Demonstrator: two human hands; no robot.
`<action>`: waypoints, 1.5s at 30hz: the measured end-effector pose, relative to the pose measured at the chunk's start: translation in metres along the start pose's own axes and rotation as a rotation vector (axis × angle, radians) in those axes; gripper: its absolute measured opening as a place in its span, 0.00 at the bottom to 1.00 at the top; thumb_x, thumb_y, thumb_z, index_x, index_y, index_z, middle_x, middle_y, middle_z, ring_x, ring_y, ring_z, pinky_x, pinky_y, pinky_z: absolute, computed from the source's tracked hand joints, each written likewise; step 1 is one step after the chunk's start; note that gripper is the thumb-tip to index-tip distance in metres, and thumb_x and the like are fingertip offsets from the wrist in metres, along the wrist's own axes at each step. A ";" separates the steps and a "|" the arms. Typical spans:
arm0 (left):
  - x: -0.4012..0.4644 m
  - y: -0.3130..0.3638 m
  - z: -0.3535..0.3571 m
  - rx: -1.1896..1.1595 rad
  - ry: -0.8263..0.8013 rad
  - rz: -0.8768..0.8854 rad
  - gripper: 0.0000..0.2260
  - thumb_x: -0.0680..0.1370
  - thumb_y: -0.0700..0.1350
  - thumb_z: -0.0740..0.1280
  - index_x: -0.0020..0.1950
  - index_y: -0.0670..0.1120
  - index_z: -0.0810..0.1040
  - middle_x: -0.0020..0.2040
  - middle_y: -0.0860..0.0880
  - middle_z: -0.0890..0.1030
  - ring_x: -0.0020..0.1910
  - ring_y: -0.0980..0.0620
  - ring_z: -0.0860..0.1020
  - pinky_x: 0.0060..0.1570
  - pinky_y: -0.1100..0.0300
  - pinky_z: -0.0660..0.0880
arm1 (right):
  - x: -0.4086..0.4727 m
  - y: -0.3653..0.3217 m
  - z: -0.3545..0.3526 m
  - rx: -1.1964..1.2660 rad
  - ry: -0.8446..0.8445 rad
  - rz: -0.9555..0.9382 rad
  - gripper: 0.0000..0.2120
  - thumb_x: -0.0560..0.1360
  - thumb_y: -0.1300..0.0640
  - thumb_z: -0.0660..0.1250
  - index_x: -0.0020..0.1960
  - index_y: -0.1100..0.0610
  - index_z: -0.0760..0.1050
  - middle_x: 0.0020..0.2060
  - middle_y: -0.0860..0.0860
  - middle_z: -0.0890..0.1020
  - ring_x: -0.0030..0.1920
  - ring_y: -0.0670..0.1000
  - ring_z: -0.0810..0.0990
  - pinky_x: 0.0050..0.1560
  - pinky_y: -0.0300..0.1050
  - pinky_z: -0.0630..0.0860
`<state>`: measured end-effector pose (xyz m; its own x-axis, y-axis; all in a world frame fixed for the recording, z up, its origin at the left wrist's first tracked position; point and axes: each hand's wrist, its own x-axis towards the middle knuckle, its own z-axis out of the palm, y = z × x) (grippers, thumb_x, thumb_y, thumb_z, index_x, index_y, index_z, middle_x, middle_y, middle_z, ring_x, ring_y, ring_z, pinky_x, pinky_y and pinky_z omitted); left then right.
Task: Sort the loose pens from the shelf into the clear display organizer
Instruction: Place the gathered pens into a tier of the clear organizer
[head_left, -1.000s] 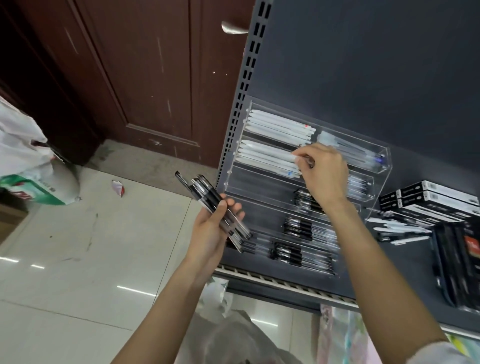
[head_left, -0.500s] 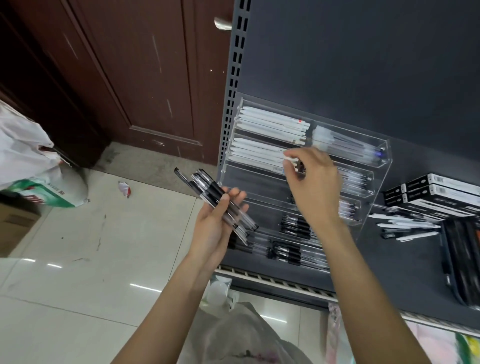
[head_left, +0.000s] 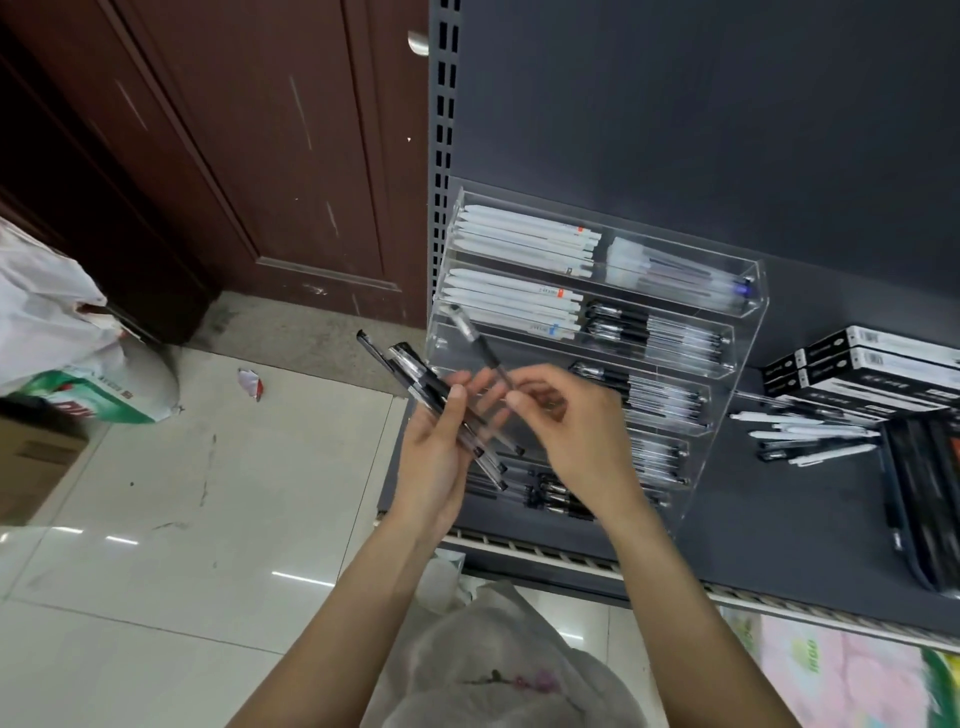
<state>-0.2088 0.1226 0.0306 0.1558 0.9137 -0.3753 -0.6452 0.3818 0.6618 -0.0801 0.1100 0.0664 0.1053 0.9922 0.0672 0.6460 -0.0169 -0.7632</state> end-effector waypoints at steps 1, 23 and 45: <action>0.001 0.000 -0.003 0.003 0.049 0.009 0.07 0.81 0.40 0.58 0.53 0.40 0.73 0.44 0.47 0.83 0.45 0.50 0.82 0.50 0.53 0.79 | 0.001 0.005 -0.008 -0.026 0.042 -0.008 0.08 0.74 0.58 0.70 0.52 0.53 0.81 0.43 0.44 0.82 0.41 0.35 0.78 0.44 0.24 0.71; -0.019 0.019 -0.061 0.030 0.318 0.093 0.03 0.83 0.42 0.57 0.50 0.44 0.66 0.35 0.51 0.70 0.31 0.57 0.71 0.35 0.64 0.76 | -0.003 0.053 0.046 -0.391 -0.257 -0.055 0.13 0.78 0.62 0.61 0.55 0.53 0.81 0.50 0.49 0.83 0.47 0.48 0.81 0.45 0.41 0.78; -0.027 -0.004 -0.031 -0.036 -0.006 -0.010 0.11 0.82 0.39 0.54 0.59 0.40 0.74 0.60 0.43 0.80 0.61 0.50 0.78 0.55 0.59 0.77 | -0.035 0.002 0.049 0.136 -0.156 0.005 0.08 0.71 0.61 0.72 0.51 0.55 0.81 0.42 0.44 0.83 0.40 0.40 0.80 0.44 0.30 0.75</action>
<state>-0.2338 0.0924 0.0180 0.1665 0.9106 -0.3782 -0.6697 0.3860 0.6345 -0.1196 0.0812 0.0316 -0.0168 0.9994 -0.0288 0.5366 -0.0153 -0.8437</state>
